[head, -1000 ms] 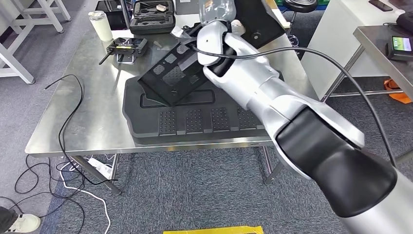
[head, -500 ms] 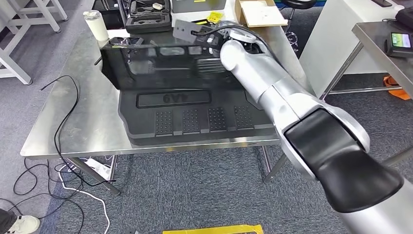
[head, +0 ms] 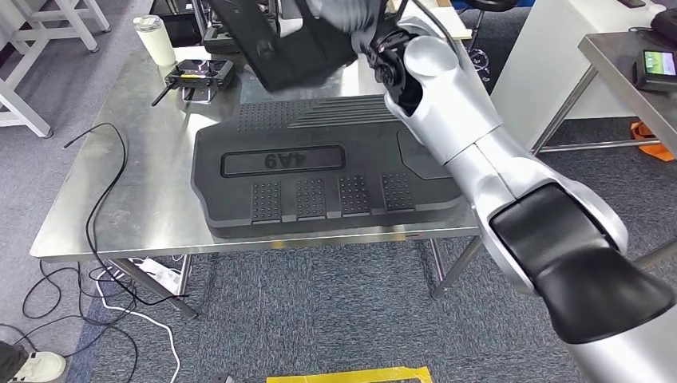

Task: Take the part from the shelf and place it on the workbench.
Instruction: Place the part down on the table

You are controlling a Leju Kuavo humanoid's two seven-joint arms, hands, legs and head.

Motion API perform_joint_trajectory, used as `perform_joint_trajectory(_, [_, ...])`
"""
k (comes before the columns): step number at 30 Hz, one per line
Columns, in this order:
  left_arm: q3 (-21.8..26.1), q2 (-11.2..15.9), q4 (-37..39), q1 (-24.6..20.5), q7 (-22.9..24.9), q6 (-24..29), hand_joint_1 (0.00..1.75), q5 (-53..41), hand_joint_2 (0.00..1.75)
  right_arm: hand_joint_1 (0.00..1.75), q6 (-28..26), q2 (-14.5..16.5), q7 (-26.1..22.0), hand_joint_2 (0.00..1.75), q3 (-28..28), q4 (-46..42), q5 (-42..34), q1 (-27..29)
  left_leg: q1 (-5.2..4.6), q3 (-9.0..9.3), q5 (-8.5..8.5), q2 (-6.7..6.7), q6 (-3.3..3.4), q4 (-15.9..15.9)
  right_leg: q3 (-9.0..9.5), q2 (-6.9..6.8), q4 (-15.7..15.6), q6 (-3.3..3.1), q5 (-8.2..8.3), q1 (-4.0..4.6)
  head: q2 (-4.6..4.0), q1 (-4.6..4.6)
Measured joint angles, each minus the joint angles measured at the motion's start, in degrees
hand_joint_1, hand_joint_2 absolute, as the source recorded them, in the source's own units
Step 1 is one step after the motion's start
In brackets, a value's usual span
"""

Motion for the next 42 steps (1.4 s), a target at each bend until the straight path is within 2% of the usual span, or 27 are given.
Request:
perform_joint_trajectory(1, [0.1,0.0,0.0,0.1,-0.8,0.3,1.75,0.0,1.75,1.75,-3.0,-0.3,-5.0,1.75,0.2,-1.2,-4.0,0.0,0.01,0.0,0.0,0.01,0.0,0.0,-0.01,0.01,0.0,0.0,0.0,0.01,0.0,0.0])
perform_joint_trajectory(4, [0.3,0.0,0.0,0.5,-1.7,0.7,1.75,0.3,1.75,1.75,-8.2,-0.5,-8.1,1.75,0.9,-2.2,-6.0,-0.6,0.02,0.0,0.0,0.01,0.0,0.0,-0.01,0.0,0.0,-0.01,-0.01,0.03,0.0,0.01])
perform_joint_trajectory(31, [1.4,0.0,0.0,1.1,-2.1,1.2,1.75,0.7,1.75,1.75,-9.2,-2.1,-7.6,1.75,8.3,-4.1,-5.4,-1.8,0.04,0.0,0.0,0.13,0.0,0.0,-0.02,0.11,0.0,-0.02,-0.01,0.05,0.0,0.01])
perform_joint_trajectory(38, [1.6,0.0,0.0,1.1,-2.1,1.2,1.75,0.9,1.75,1.75,-9.1,-2.3,-1.9,1.75,10.8,-4.1,0.6,-3.6,0.02,-0.02,0.0,0.13,0.0,0.0,-0.02,0.11,0.0,-0.02,-0.01,0.05,0.0,0.0])
perform_joint_trajectory(40, [1.7,0.0,0.0,1.1,-2.3,1.3,1.75,1.0,1.75,1.75,-8.3,-2.3,2.5,1.75,12.7,-4.1,5.7,-5.0,0.01,-0.04,0.0,0.13,0.0,-0.1,-0.03,0.1,0.0,-0.02,-0.01,0.06,0.0,0.0])
perform_joint_trajectory(42, [1.7,0.0,0.0,1.2,-2.6,1.3,1.75,1.1,1.75,1.75,-6.0,-2.3,9.0,1.75,15.7,-4.1,15.2,-7.0,0.0,-0.06,0.0,0.13,0.0,-0.1,-0.04,0.1,0.0,-0.02,-0.01,0.06,0.0,0.0])
